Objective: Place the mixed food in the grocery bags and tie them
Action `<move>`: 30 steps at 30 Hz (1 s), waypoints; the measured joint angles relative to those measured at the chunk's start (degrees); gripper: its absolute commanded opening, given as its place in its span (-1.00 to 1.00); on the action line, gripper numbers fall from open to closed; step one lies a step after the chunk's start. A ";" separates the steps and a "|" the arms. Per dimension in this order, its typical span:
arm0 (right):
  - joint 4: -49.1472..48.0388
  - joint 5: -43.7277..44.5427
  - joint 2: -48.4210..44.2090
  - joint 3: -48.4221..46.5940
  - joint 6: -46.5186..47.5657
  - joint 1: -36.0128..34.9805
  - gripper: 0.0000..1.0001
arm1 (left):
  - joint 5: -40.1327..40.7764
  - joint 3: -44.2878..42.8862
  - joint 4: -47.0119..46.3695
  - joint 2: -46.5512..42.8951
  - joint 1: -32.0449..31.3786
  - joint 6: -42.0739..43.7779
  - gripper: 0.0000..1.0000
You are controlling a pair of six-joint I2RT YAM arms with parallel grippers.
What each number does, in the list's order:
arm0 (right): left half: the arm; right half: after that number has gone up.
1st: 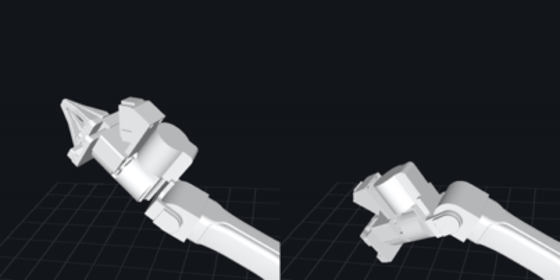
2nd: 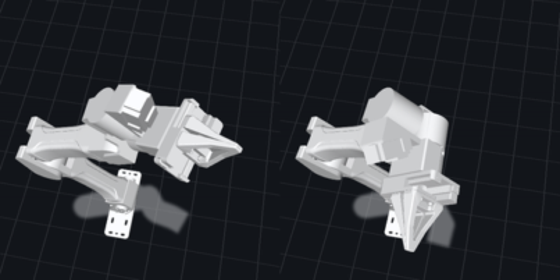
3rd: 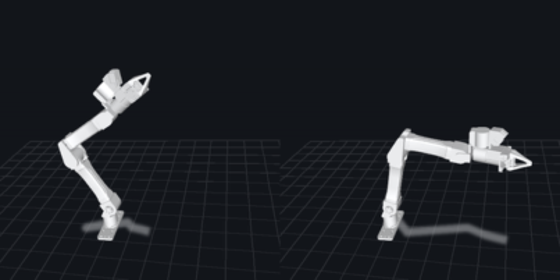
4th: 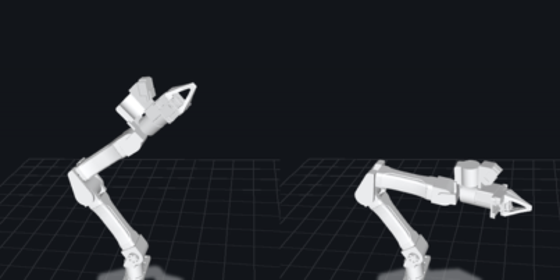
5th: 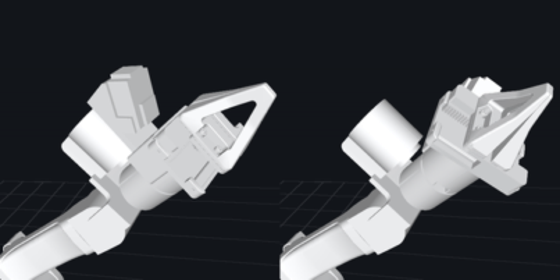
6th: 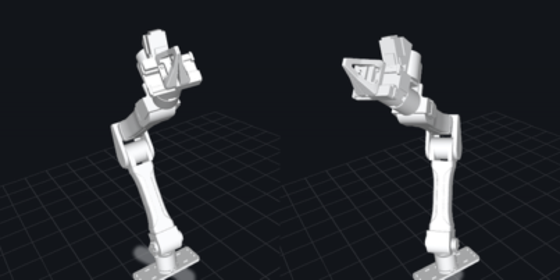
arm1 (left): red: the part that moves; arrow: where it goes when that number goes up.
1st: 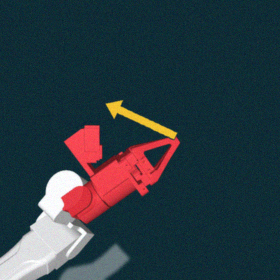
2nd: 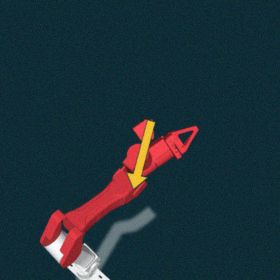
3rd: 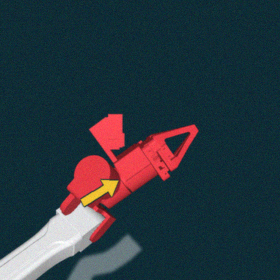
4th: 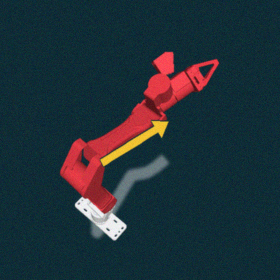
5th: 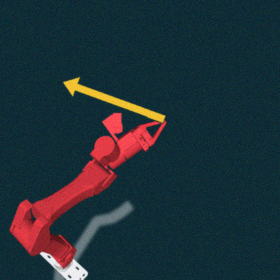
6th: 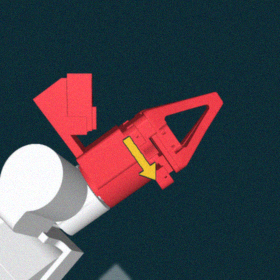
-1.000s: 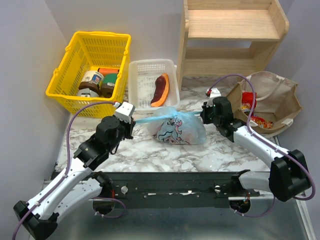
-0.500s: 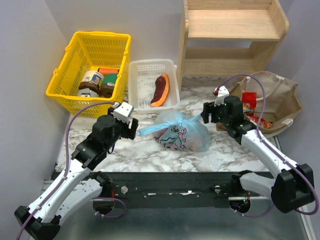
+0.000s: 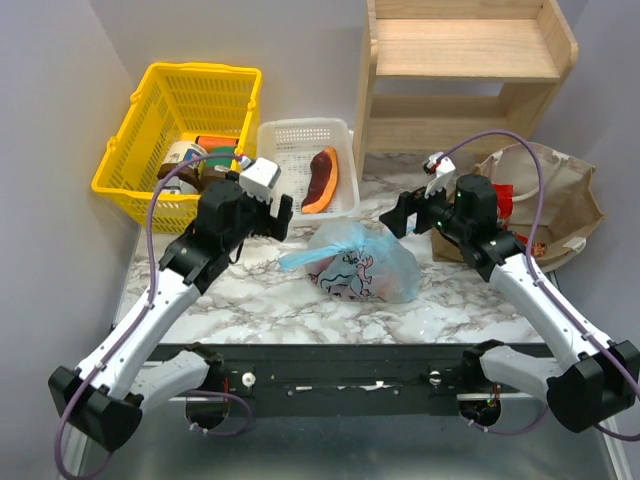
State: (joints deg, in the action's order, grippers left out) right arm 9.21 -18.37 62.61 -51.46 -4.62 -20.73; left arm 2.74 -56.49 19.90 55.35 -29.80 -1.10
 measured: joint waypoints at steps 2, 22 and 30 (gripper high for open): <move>-0.39 -1.77 1.01 -0.61 -1.88 -1.11 0.94 | -2.14 -3.26 0.13 3.72 2.64 -1.92 0.98; 0.68 13.05 13.27 -1.20 2.12 -20.24 1.00 | -12.70 -4.48 -6.12 9.81 8.85 -10.32 0.98; 0.79 14.51 17.70 -0.92 4.87 -21.31 0.41 | -12.85 -3.61 -6.60 9.79 8.85 -9.38 0.96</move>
State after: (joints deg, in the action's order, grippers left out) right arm 10.00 -3.86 80.31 -52.38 0.25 -42.04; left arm -10.11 -60.10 13.30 65.14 -20.95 -10.48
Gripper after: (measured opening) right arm 0.907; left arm 0.988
